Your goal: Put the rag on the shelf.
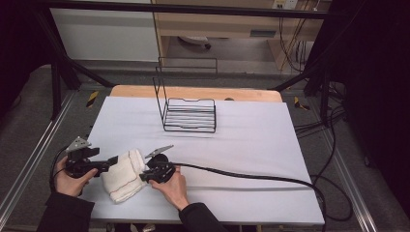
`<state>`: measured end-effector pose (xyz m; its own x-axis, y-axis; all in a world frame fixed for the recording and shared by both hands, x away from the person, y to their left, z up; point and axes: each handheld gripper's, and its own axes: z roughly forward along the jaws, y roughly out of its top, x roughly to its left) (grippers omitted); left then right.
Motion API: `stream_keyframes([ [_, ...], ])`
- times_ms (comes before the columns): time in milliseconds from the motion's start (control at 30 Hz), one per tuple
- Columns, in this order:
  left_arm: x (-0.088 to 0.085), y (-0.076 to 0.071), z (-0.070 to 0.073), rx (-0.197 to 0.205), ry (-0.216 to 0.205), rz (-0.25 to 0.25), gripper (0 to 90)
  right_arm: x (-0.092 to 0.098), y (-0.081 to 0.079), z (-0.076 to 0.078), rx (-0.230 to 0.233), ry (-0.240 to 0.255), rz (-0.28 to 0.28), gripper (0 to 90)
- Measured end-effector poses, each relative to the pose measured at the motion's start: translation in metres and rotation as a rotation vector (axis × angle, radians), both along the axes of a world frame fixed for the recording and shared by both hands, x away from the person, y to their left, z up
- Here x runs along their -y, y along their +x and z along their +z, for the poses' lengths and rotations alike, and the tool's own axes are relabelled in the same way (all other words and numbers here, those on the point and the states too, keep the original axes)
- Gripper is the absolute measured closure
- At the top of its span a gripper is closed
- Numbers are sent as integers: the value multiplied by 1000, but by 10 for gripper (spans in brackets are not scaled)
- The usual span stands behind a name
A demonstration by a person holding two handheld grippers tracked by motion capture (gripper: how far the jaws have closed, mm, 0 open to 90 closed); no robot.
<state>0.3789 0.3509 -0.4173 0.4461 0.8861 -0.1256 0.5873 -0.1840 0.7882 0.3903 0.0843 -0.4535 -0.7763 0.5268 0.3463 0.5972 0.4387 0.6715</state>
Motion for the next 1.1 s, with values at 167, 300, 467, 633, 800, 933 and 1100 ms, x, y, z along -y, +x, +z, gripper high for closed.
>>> stream_keyframes([
  [167,-1,-1,1,3,-1,2,108,2,-1,4,8,-5,-2,814],
  [300,-1,-1,1,-5,-6,6,108,8,-3,12,29,-27,-9,818],
  [467,0,-3,-1,-25,-9,4,117,15,-8,13,41,-55,-16,817],
  [633,-3,-11,-7,-59,0,27,183,15,-4,12,101,-52,11,624],
  [800,-10,-21,-12,-89,15,71,352,12,19,21,175,24,-10,438],
  [933,-8,-20,-15,-120,23,61,502,-5,40,17,194,3,-12,419],
  [1100,-7,-16,-24,-179,7,48,608,-19,54,11,199,-25,-17,423],
])
